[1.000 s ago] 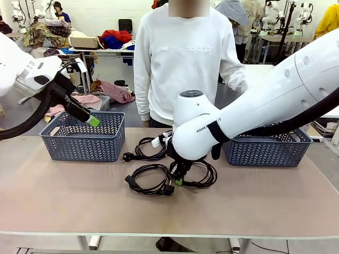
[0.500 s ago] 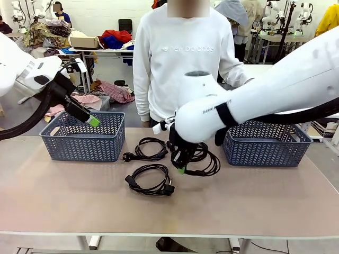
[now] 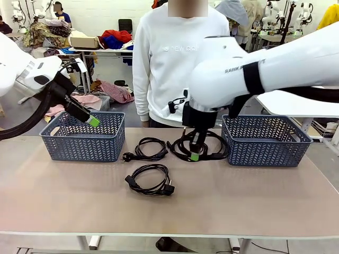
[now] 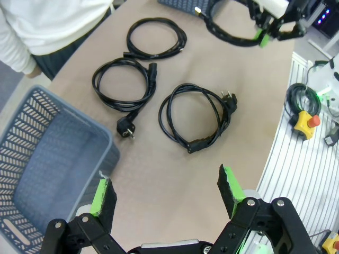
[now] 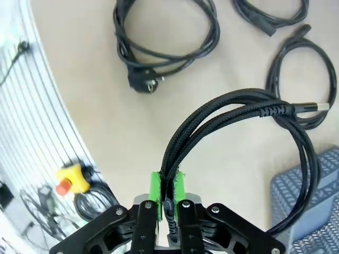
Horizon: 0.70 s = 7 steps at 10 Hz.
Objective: Organize the cables according to human instructions.
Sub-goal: Pick up a bundle of cables and place it in the basket indicated by the human.
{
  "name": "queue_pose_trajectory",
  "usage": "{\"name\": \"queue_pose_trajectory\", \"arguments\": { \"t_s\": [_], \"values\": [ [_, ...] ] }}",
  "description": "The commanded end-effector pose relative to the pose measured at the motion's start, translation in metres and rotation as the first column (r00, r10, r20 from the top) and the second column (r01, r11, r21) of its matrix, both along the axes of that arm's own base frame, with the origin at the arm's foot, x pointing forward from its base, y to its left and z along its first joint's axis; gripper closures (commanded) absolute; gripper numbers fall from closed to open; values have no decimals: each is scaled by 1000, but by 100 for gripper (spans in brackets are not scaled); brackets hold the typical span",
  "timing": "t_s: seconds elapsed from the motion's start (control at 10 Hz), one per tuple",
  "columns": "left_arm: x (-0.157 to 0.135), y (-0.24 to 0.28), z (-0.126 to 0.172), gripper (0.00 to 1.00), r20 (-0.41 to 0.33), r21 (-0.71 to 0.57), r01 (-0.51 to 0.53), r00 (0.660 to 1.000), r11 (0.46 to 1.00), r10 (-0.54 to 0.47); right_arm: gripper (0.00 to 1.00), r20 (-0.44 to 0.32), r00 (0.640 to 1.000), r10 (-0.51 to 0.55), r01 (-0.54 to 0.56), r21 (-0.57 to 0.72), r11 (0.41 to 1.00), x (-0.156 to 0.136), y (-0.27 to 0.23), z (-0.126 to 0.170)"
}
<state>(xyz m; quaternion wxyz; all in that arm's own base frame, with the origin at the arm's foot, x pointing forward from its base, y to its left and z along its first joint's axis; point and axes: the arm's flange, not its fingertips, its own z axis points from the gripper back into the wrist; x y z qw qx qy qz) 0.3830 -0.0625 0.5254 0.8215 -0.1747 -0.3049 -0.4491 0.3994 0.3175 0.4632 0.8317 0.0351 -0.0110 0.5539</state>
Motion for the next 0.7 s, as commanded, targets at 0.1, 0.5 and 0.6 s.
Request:
{"name": "queue_pose_trajectory", "arguments": {
  "t_s": [0.1,0.5,0.6],
  "values": [
    [1,2,-1,0,5,-24,20,1000,1000,-20,100,-10,979,203,-203,-17,979,17,-46,23],
    [1,2,-1,0,5,-24,20,1000,1000,-20,100,-12,952,305,-305,-37,952,37,-103,38],
    [1,2,-1,0,5,-24,20,1000,1000,-20,100,-13,952,306,-306,-43,951,42,-115,41]
  ]
}}
